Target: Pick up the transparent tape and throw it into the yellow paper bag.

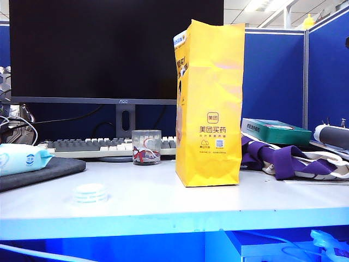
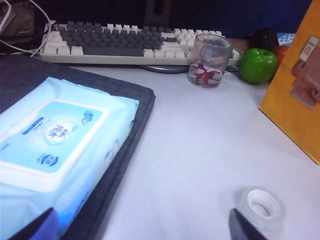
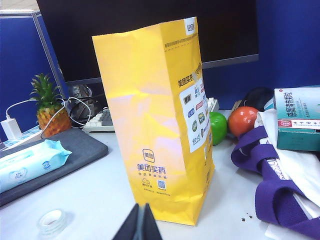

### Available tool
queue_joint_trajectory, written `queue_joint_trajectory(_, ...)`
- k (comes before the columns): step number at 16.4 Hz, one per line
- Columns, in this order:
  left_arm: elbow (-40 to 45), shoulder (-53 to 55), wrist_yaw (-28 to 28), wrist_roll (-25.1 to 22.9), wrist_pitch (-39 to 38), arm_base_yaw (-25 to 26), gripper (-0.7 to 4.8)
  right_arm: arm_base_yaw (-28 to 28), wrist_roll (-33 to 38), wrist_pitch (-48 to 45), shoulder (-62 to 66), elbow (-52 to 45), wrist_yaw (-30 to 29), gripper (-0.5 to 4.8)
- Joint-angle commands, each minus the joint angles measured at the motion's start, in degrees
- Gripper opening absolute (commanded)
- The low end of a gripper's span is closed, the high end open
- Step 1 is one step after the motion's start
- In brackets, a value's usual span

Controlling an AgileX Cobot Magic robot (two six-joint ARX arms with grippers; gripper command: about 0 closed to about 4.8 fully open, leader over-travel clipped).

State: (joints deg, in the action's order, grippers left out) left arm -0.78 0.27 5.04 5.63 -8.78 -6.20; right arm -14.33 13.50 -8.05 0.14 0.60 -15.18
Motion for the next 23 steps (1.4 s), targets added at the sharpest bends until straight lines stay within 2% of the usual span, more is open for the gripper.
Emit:
queue_joint_trajectory(1,0.3,0.0,0.2,0.0,-0.3,0.0,4.79,0.0,0.0,-0.7,0.0,-0.5,-0.2,-0.01)
queue_joint_trajectory(6,0.3,0.0,0.2,0.0,-0.2,0.0,4.79,0.0,0.0,-0.7,0.0,-0.5,-0.2,-0.01)
queue_joint_trajectory(8,0.1,0.0,11.6,3.0,4.7,0.0,4.79,0.0,0.0,-1.2,0.0,-0.5,0.1,-0.01)
queue_joint_trajectory(10,0.1,0.0,23.5,2.6,11.7,0.0,4.79,0.0,0.0,-1.2,0.0,-0.5,0.1,-0.01)
queue_joint_trajectory(11,0.1,0.0,26.1,2.6,14.1,0.0,4.79,0.0,0.0,-1.2,0.0,-0.5,0.1,-0.01)
queue_joint_trajectory(13,0.1,0.0,27.4,3.0,16.6,0.0,4.79,0.0,0.0,-1.1,0.0,-0.5,0.1,-0.01)
queue_joint_trajectory(18,0.0,0.0,27.4,7.1,16.9,0.0,4.79,0.0,0.0,-0.7,0.0,-0.5,0.0,-0.01)
queue_joint_trajectory(20,-0.8,0.0,26.4,11.0,17.2,0.0,4.79,0.0,0.0,-0.8,0.0,-0.5,0.0,-0.01)
queue_joint_trajectory(22,-3.1,0.0,25.3,11.6,16.4,0.0,4.79,0.0,0.0,-0.7,0.0,-0.2,0.4,-0.01)
queue_joint_trajectory(23,-6.1,0.2,22.5,11.5,13.9,0.0,4.79,0.0,0.0,-0.5,0.0,0.4,3.1,0.02)
